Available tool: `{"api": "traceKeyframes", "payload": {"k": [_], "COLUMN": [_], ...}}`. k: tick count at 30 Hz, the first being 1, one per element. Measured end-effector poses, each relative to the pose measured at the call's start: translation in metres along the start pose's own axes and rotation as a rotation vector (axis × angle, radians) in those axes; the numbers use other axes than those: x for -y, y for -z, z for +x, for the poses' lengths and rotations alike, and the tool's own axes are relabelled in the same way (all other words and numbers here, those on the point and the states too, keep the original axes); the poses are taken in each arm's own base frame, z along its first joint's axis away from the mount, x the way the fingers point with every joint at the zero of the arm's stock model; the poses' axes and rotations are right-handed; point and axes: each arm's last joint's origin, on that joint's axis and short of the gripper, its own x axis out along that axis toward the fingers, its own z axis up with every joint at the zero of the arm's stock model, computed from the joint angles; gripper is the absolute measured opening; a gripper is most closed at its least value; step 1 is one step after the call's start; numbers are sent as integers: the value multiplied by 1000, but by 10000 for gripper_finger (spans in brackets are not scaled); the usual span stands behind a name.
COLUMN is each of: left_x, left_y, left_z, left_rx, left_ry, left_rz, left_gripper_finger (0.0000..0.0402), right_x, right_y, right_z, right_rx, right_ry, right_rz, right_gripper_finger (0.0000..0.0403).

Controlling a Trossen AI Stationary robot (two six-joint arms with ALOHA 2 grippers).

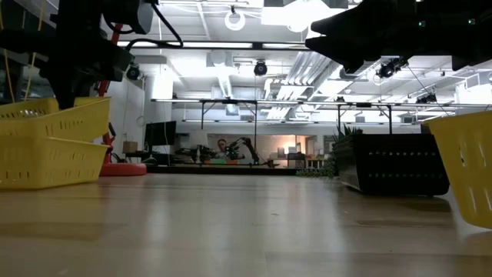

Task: Stack baskets by color
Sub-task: Stack the bottom left yellow basket on the top yellow basket

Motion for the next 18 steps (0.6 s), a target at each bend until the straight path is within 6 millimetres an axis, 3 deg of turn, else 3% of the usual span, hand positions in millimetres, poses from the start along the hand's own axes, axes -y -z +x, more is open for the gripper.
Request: {"api": "traceKeyframes", "payload": {"k": [7, 14, 18], "left_x": [0, -1, -4], "left_y": [0, -3, -7], "left_z": [0, -2, -16], "left_rx": [2, 28, 80], "left_ry": [0, -21, -54], "left_rz": [7, 15, 19], "left_gripper_finger": [30, 113, 159], "right_x": [0, 0, 0], "right_y": [0, 0, 0], "right_z": [0, 0, 0], "right_rx": [0, 0, 0], "right_ry": [1, 1, 2], "right_rz": [0, 0, -8], "right_gripper_finger": [224, 224, 224]}}
